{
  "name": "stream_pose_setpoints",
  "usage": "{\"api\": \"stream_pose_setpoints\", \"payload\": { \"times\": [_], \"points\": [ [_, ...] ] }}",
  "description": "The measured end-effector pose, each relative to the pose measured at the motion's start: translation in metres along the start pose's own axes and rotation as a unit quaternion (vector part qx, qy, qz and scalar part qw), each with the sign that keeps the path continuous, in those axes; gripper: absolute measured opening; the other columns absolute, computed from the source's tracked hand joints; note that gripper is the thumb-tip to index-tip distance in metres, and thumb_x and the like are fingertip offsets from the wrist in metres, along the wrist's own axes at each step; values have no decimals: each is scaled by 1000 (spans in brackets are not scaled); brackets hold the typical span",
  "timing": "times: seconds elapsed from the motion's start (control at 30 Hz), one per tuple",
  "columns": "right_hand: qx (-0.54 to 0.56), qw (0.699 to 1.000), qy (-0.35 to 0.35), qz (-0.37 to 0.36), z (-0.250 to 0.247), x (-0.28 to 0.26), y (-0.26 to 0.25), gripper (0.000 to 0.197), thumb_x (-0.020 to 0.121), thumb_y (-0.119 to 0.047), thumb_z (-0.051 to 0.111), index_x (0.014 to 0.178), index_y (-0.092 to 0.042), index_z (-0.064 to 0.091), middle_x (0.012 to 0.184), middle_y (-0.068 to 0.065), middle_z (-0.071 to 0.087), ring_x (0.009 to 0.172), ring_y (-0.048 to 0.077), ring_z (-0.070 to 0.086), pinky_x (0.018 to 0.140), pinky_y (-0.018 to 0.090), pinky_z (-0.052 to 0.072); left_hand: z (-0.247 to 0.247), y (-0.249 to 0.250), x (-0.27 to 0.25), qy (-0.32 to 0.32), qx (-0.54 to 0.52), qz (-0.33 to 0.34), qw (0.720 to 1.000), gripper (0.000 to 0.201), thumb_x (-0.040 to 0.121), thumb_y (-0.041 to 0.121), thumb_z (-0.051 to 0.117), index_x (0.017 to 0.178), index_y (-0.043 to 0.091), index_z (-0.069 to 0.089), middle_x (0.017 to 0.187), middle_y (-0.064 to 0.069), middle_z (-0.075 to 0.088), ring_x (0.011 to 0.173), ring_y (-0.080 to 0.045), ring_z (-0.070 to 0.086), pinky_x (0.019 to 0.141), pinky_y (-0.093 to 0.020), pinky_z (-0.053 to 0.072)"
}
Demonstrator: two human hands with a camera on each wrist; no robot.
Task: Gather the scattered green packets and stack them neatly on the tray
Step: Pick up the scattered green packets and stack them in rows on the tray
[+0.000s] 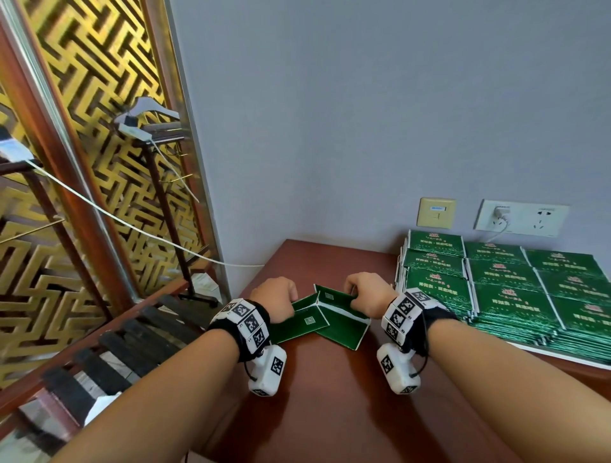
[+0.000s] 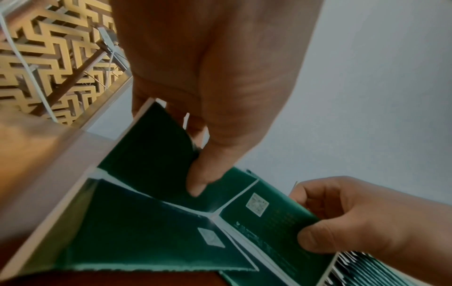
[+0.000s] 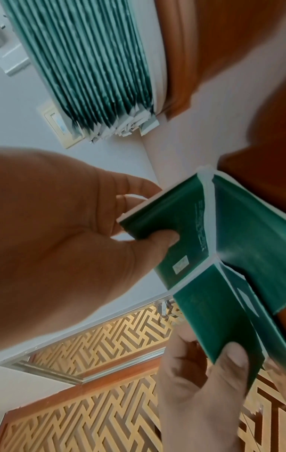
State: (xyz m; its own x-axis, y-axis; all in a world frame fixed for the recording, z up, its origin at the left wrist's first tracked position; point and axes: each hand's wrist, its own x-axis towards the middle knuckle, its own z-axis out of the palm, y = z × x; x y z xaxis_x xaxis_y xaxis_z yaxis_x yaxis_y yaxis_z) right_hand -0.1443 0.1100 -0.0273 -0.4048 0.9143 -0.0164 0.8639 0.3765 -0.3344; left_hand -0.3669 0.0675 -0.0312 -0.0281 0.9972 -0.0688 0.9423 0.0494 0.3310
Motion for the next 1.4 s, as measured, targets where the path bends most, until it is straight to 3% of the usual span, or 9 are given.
{"api": "stream_pose_setpoints", "payload": {
  "times": [0.13,0.27,0.47,0.6,0.77,1.0,1.2,1.3,1.4],
  "points": [
    [8,1000,-15,-12,2,-8,-2,16,79,-8,63,85,-22,60,87,-7,59,83,13,56,69,22,42,4,-5,-8,-73,-20,43,996,24,76,40,80,89,23,69,96,5,69,91,-14,63,85,-31,51],
    [15,1000,-10,-4,0,-13,-2,13,80,-12,65,86,-23,61,87,-7,60,83,13,58,70,22,43,10,-14,-4,-30,16,31,999,20,83,52,68,86,32,66,97,10,66,100,-17,62,92,-37,51],
    [13,1000,-12,-10,0,-21,-1,13,81,-13,65,92,-19,66,88,-6,59,81,12,56,68,21,42,14,-32,-5,-56,60,-9,997,55,79,49,73,128,29,57,128,4,58,116,-23,57,95,-41,51],
    [31,999,-15,-12,1,-23,-2,12,82,-18,68,94,-19,69,86,-7,62,82,12,60,68,20,44,10,-52,-6,-55,40,-38,997,58,76,44,79,126,23,59,125,2,62,112,-19,59,100,-36,48],
    [49,998,-33,-4,6,-22,-7,27,86,-45,68,92,-19,71,86,-5,69,82,11,64,74,25,50,1,-69,-11,-63,-6,-52,997,53,84,43,74,126,13,61,123,-2,64,109,-18,61,96,-29,48],
    [-56,991,-89,81,13,-23,-10,53,80,-45,74,119,-12,61,116,3,66,105,20,62,91,32,51,1,-84,-19,-74,-48,-77,993,65,78,48,78,129,12,58,124,-4,63,110,-19,60,99,-32,49],
    [-74,984,-101,124,18,-26,-12,64,72,-49,80,116,-7,60,110,5,66,99,22,63,82,31,53,3,-83,-25,-54,-5,-71,996,52,65,50,86,95,21,54,104,0,62,97,-18,60,86,-32,52],
    [-27,986,-89,135,18,-29,-12,72,70,-44,83,121,-11,44,118,6,58,107,24,57,86,34,49,5,-82,-28,-44,-54,-71,995,52,63,37,90,88,23,46,99,-2,65,93,-18,62,81,-34,50],
    [22,988,-75,132,18,-33,-14,69,70,-33,85,117,-13,40,113,7,59,99,25,61,78,34,52,6,-80,-32,-20,-94,-61,993,53,63,24,90,85,23,42,96,-5,67,86,-19,62,80,-36,50]
  ]
}}
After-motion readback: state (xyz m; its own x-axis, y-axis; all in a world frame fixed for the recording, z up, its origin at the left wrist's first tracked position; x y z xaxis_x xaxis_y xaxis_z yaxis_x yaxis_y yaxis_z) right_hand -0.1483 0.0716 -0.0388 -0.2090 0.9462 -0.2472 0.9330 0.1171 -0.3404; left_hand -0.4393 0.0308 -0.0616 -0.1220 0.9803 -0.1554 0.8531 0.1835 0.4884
